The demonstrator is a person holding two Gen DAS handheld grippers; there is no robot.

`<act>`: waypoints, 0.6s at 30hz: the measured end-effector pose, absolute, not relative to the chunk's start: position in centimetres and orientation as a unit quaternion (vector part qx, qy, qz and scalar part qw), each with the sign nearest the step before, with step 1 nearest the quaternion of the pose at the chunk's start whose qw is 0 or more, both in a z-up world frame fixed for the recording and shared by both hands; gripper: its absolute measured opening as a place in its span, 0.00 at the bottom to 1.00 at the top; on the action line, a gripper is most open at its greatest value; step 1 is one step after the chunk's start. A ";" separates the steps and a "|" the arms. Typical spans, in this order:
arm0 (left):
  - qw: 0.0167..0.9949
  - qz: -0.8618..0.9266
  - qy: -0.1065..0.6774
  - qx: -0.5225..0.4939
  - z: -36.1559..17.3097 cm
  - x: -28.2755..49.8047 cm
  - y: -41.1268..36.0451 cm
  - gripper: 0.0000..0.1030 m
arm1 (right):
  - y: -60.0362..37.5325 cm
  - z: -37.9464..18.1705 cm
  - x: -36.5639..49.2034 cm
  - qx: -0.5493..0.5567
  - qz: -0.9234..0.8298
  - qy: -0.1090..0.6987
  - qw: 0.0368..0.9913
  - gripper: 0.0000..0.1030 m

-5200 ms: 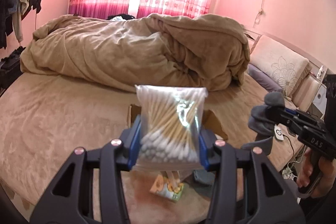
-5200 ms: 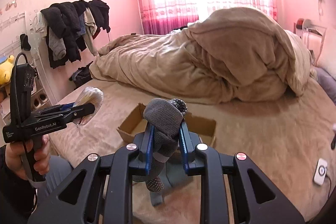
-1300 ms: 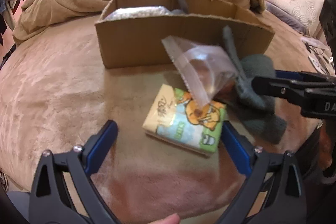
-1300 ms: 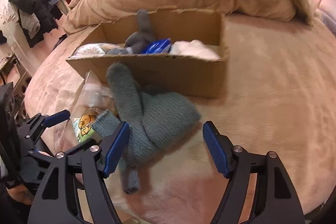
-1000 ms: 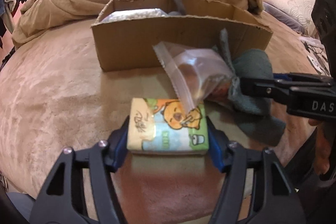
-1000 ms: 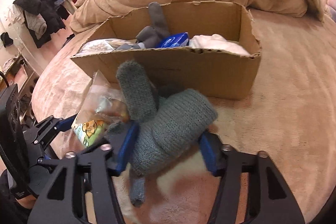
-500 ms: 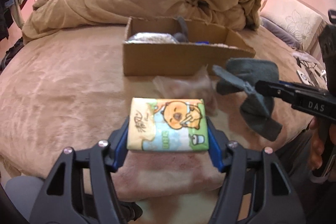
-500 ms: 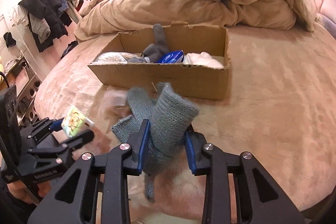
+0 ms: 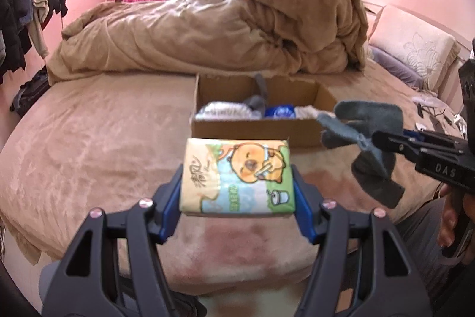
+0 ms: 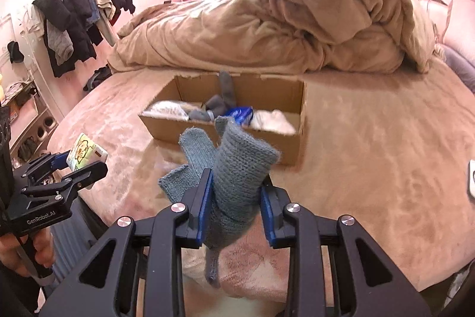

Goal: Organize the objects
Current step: 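Grasp the cartoon tissue pack with left tool while right tool grasps the other grey glove, then lower cartoon tissue pack and grey glove into the box, open both tools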

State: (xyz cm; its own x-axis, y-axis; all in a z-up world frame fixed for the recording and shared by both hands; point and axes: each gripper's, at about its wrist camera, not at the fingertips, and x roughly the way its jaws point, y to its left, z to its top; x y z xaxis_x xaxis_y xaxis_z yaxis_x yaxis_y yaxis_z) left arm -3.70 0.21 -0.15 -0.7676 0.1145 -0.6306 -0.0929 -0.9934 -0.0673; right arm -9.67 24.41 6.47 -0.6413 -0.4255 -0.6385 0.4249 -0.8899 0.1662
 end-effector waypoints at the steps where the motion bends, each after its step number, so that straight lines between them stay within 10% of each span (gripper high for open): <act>1: 0.057 0.941 -0.016 -0.333 0.3 -3.9 0.3 0.63 | 24.3 6.9 -9.6 0.349 -0.907 0.001 0.235 0.30; 18: 0.049 0.965 -0.016 -0.259 7.0 -7.3 -0.4 0.63 | 24.0 13.6 -10.4 0.272 -0.932 0.010 0.238 0.30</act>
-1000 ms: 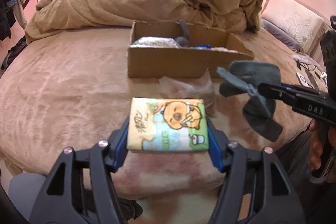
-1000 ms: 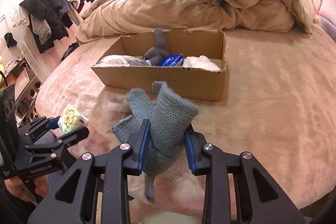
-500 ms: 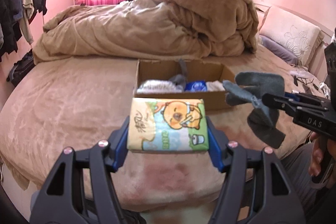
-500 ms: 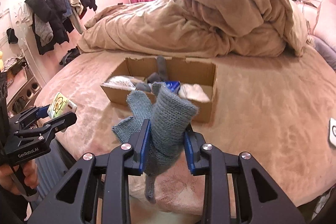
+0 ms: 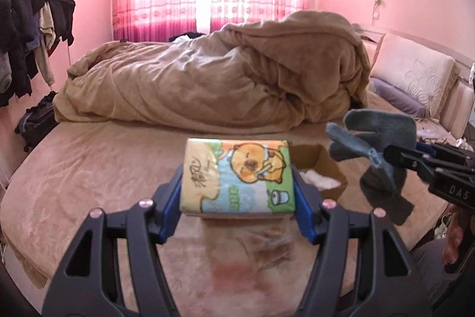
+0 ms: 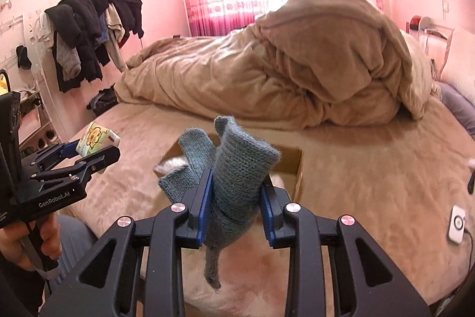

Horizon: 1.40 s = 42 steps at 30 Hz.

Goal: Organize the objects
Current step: 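Lower cartoon tissue pack and grey glove into the box, open both tools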

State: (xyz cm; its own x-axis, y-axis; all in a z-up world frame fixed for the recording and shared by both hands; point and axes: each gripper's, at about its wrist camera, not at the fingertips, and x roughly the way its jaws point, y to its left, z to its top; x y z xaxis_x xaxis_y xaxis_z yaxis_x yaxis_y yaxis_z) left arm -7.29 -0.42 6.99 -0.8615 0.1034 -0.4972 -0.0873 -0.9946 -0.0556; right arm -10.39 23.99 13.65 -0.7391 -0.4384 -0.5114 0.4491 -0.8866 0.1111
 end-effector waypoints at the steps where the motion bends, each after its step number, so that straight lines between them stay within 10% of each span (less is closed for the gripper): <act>1: 0.053 0.965 -0.017 -0.257 7.2 -7.4 -0.3 0.63 | 23.9 14.0 -10.5 0.268 -0.933 0.011 0.238 0.30; 42: 0.086 0.921 -0.013 -0.380 -3.6 -24.7 3.6 0.63 | 20.1 5.1 -25.0 0.352 -0.899 0.047 0.257 0.30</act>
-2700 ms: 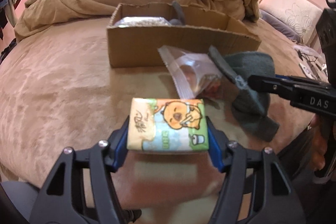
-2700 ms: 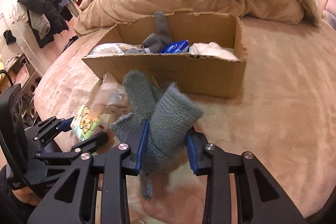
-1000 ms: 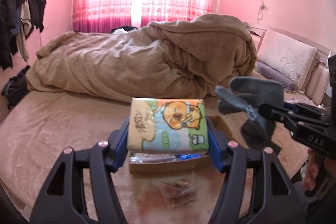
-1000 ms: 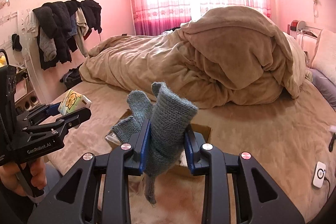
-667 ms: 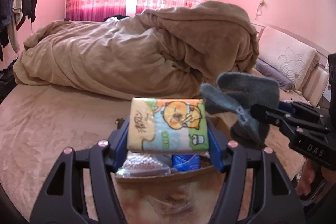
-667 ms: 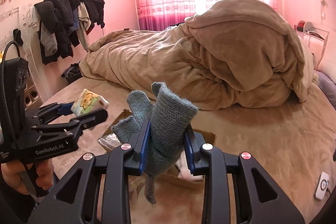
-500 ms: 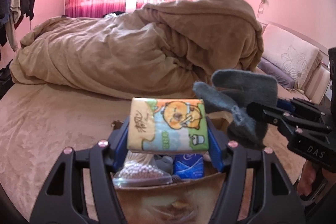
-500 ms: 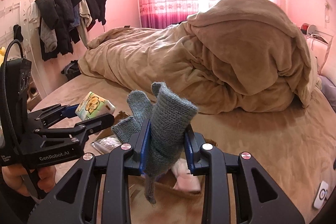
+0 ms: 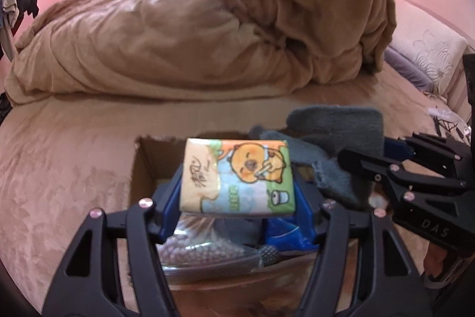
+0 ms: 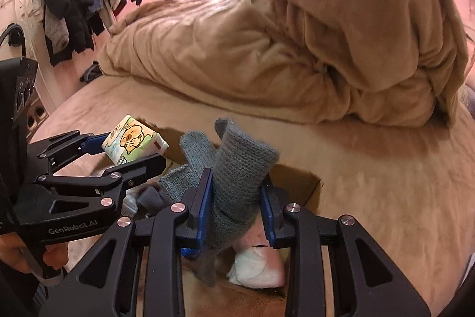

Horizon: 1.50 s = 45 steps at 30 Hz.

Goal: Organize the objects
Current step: 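Lower cartoon tissue pack and grey glove into the box, open both tools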

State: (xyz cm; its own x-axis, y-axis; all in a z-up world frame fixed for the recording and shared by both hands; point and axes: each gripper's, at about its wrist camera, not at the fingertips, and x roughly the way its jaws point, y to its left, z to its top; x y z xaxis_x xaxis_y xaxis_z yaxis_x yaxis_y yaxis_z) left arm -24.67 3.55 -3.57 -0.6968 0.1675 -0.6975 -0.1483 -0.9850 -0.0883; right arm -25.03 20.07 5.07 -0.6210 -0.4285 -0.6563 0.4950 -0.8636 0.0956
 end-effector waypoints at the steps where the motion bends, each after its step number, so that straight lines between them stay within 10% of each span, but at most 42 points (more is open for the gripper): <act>1: 0.085 0.919 -0.013 -0.385 -4.0 -24.8 3.5 0.63 | 20.1 4.7 -25.2 0.357 -0.897 0.047 0.257 0.30; 10: 0.070 0.907 0.002 -0.415 -6.2 -25.5 3.7 0.65 | 19.9 2.0 -26.2 0.393 -0.886 0.043 0.243 0.31; 19: 0.054 0.911 -0.001 -0.409 -6.3 -25.1 3.2 0.89 | 20.2 1.3 -26.4 0.392 -0.888 0.042 0.237 0.38; 31: 0.052 0.930 -0.023 -0.364 -2.2 -20.8 1.8 0.89 | 21.6 4.1 -23.7 0.356 -0.909 0.035 0.215 0.63; 45: 0.070 0.949 -0.030 -0.307 4.7 -12.7 2.0 0.89 | 24.1 10.1 -16.2 0.295 -0.933 0.006 0.206 0.63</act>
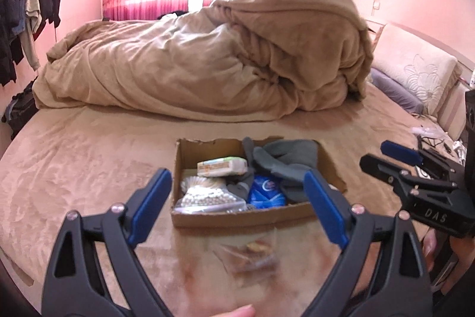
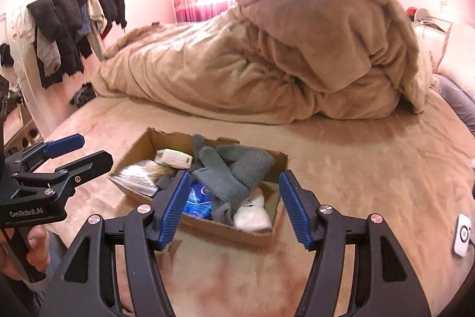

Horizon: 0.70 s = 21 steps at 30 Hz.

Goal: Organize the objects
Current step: 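Lower cartoon tissue pack and grey glove into the box, open both tools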

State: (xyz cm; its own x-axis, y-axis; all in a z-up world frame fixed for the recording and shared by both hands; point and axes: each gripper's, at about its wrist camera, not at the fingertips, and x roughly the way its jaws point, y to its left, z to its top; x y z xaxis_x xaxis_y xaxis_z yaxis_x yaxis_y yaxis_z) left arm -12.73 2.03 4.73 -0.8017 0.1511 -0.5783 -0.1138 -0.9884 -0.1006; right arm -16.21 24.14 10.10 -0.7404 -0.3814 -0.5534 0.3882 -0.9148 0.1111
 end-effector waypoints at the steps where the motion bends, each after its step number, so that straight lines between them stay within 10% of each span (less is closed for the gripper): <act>1: 0.071 0.949 -0.030 -0.304 5.0 -12.1 2.1 0.89 | 24.3 10.5 -15.6 0.290 -0.935 0.004 0.205 0.63; 21: 0.083 0.941 -0.053 -0.325 2.9 -5.8 3.1 0.93 | 25.3 11.1 -7.9 0.285 -0.937 0.028 0.200 0.64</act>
